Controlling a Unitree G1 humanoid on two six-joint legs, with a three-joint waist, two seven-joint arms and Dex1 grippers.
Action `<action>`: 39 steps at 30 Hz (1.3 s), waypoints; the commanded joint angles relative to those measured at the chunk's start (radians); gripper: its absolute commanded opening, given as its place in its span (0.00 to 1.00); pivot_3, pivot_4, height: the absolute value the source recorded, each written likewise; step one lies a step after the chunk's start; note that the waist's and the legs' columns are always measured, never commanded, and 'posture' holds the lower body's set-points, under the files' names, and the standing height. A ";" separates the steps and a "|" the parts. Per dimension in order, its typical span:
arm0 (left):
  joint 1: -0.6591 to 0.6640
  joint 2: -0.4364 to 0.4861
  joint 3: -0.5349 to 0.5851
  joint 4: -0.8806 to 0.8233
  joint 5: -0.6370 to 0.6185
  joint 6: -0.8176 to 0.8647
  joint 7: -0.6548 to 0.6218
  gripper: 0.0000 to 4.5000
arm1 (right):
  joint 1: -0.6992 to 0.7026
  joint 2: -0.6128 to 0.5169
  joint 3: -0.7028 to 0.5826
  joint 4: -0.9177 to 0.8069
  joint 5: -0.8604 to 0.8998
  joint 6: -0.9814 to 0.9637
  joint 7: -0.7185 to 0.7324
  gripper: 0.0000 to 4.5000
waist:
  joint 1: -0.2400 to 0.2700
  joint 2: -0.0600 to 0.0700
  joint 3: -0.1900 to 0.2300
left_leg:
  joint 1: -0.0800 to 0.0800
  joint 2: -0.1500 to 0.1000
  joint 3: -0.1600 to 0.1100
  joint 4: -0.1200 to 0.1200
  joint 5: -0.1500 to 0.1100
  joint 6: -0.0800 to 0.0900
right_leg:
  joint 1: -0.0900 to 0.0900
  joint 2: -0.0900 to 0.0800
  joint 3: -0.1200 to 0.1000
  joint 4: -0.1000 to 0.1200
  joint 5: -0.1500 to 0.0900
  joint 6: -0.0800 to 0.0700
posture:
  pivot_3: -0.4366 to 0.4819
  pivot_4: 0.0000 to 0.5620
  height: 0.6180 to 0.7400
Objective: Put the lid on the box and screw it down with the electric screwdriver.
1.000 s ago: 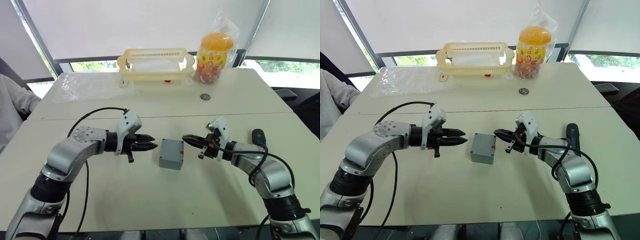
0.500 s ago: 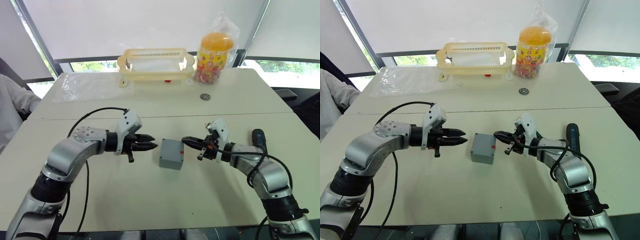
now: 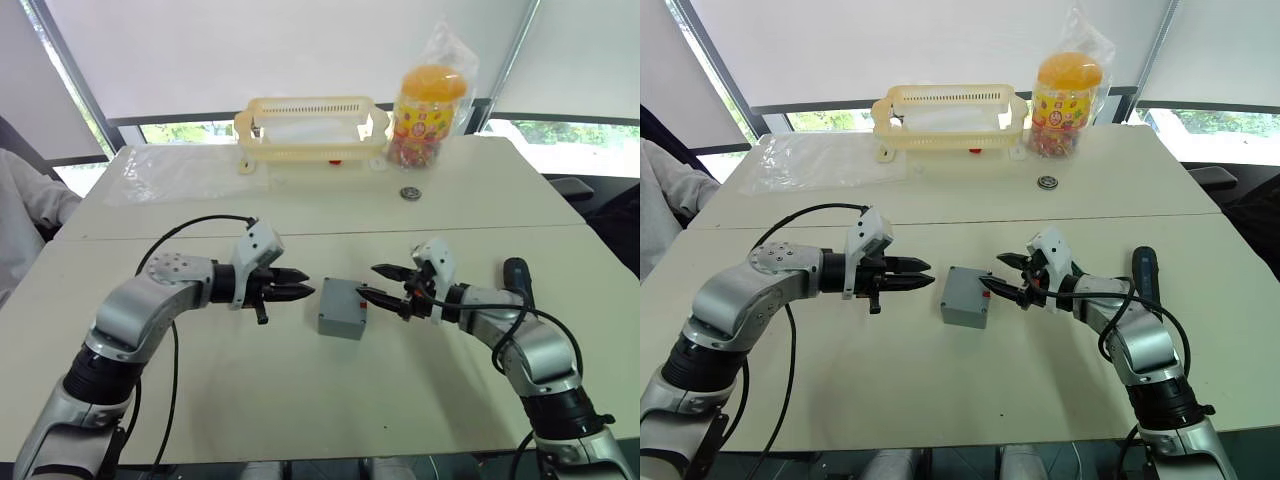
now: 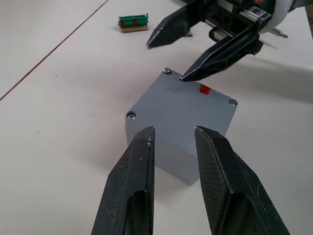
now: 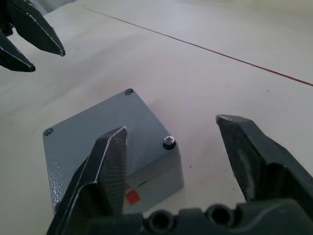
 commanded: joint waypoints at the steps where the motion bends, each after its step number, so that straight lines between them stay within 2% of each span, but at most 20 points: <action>1: -0.026 -0.001 0.011 0.005 0.001 -0.028 -0.010 0.28 | -0.050 -0.026 -0.087 -0.039 0.032 -0.031 -0.003 0.63 | 0.001 0.000 0.000 | 0.000 0.000 0.000 0.000 0.000 0.000 | 0.000 0.000 0.000 0.000 0.000 0.000 | 0.48 0.27 1.00; 5: -0.055 -0.020 -0.008 0.029 0.010 -0.064 -0.034 0.28 | -0.116 -0.074 -0.221 -0.060 0.129 0.106 -0.048 0.63 | 0.003 0.000 0.000 | 0.000 0.000 0.000 0.000 0.000 0.000 | 0.000 0.000 0.000 0.000 0.000 0.000 | 0.48 0.27 1.00; 8: -0.074 -0.049 -0.020 0.029 0.016 -0.100 -0.044 0.28 | -0.162 -0.184 -0.299 -0.059 0.164 0.238 -0.070 0.63 | 0.007 0.000 0.000 | -0.001 0.000 0.000 0.001 0.000 0.000 | 0.000 -0.001 0.000 0.000 0.000 0.000 | 0.48 0.27 1.00; 11: -0.072 -0.074 -0.051 -0.005 0.020 -0.129 -0.050 0.28 | -0.174 -0.355 -0.321 -0.037 0.159 0.394 -0.065 0.81 | 0.004 0.000 0.000 | -0.001 -0.001 0.000 0.000 0.000 0.000 | 0.000 -0.001 0.000 -0.001 0.000 0.000 | 0.48 0.27 1.00; 13: -0.072 -0.093 -0.073 -0.023 0.023 -0.152 -0.061 0.28 | -0.186 -0.476 -0.322 -0.016 0.178 0.522 -0.041 0.99 | 0.004 0.000 0.000 | -0.001 -0.001 0.001 0.000 0.000 0.001 | 0.000 -0.001 0.000 0.000 0.000 0.000 | 0.48 0.27 1.00; 17: -0.085 -0.159 -0.111 -0.030 0.031 -0.203 -0.067 0.28 | -0.243 -0.675 -0.258 0.120 0.156 0.673 0.000 0.99 | 0.003 0.001 0.000 | -0.001 0.000 0.002 0.001 -0.001 0.001 | 0.000 -0.001 0.001 -0.001 0.000 0.000 | 0.48 0.27 1.00; 22: -0.099 -0.265 -0.143 0.034 0.064 -0.285 -0.056 0.28 | -0.285 -0.903 -0.044 0.228 0.224 0.900 0.201 0.99 | 0.001 0.001 0.000 | -0.001 0.001 0.004 0.001 -0.001 0.002 | 0.000 -0.001 0.001 -0.002 0.000 -0.001 | 0.48 0.27 1.00; 26: -0.092 -0.293 -0.159 0.049 0.065 -0.309 -0.073 0.28 | -0.421 -0.898 0.112 0.322 0.222 1.034 0.240 0.99 | -0.006 0.002 0.000 | 0.000 0.001 0.007 0.001 -0.002 0.004 | -0.001 -0.001 0.003 -0.003 0.000 -0.001 | 0.48 0.27 1.00; 29: -0.076 -0.300 -0.166 0.021 0.060 -0.293 -0.068 0.28 | -0.471 -0.875 0.202 0.371 0.212 1.053 0.251 0.99 | 0.001 0.003 0.000 | -0.001 0.001 0.007 0.001 -0.002 0.004 | -0.002 -0.001 0.004 -0.002 0.000 0.000 | 0.48 0.27 1.00; 39: -0.034 -0.203 -0.179 -0.096 0.054 -0.227 -0.090 0.28 | -0.446 -0.805 0.317 0.454 0.163 1.021 0.247 0.99 | 0.003 0.003 0.000 | -0.001 0.000 0.007 0.002 -0.002 0.004 | -0.002 -0.001 0.004 -0.003 0.000 0.000 | 0.48 0.27 1.00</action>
